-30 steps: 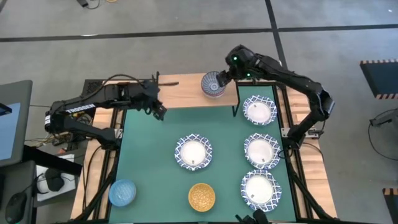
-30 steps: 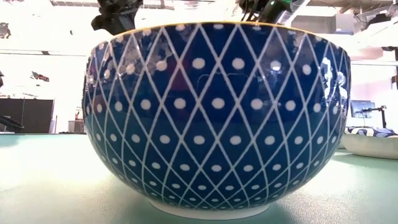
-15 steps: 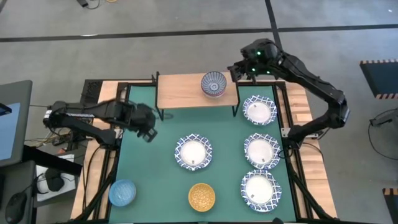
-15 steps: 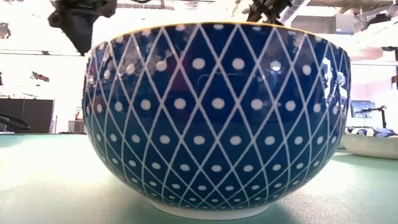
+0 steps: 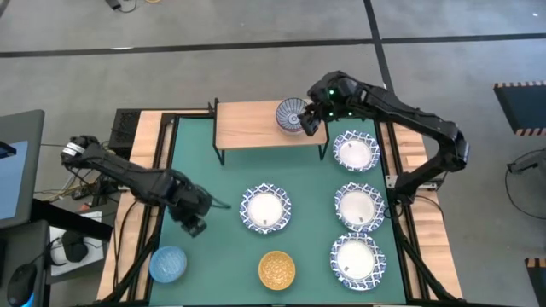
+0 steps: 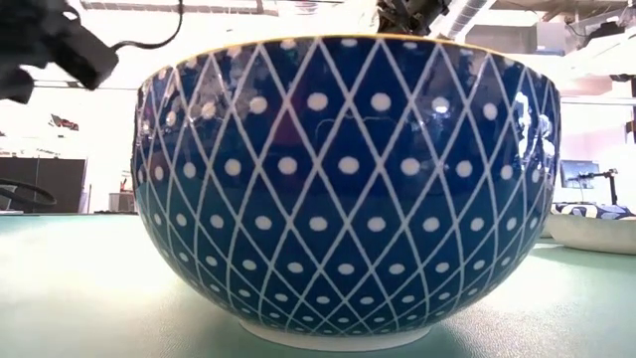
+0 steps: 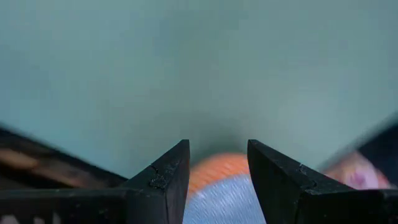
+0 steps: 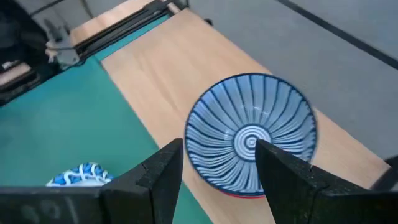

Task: Place and stack bowls onto a shelf
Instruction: Stack the light blue bowl on top of the blue bowl on the shelf

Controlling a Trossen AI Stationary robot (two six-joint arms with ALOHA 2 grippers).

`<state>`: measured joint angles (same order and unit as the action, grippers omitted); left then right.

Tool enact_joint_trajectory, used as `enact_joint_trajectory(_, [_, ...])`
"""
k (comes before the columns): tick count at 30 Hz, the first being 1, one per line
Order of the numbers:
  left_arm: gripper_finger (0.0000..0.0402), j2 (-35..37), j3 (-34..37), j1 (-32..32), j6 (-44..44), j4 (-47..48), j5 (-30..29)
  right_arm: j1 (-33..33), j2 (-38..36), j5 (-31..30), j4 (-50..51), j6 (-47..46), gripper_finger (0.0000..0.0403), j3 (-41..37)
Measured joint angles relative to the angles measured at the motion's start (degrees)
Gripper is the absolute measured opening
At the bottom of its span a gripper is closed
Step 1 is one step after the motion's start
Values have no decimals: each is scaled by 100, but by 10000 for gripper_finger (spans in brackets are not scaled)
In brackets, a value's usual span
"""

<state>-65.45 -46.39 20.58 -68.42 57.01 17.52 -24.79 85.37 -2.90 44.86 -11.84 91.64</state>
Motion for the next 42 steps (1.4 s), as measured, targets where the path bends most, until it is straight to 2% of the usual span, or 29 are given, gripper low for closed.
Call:
enact_joint_trajectory(3, [144,-24,265,423,0,-630,415,77,17,-1,-10,32,224,0])
enact_joint_trajectory(5, [144,-22,353,704,2,-807,455,80,17,0,-37,33,224,0])
enact_joint_trajectory(11, [144,-22,448,1460,646,-803,355,70,17,0,-48,31,224,0])
enact_joint_trajectory(14, [144,-22,525,1807,883,-832,98,69,17,0,-50,31,224,0])
enact_joint_trajectory(20, [144,-22,944,2183,327,-845,97,75,17,0,-90,-107,224,0])
enact_joint_trajectory(25, [118,-22,1219,2195,251,-1135,266,75,17,0,-154,-168,224,0])
enact_joint_trajectory(32, [11,-24,1407,2115,314,-1635,68,75,17,0,-170,-183,224,0])
enact_joint_trajectory(38, [4,-7,1396,1646,-112,-2023,-432,65,17,2,-309,-321,224,0])
enact_joint_trajectory(42, [4,94,1261,1178,68,-2200,-978,65,17,4,-355,-330,224,116])
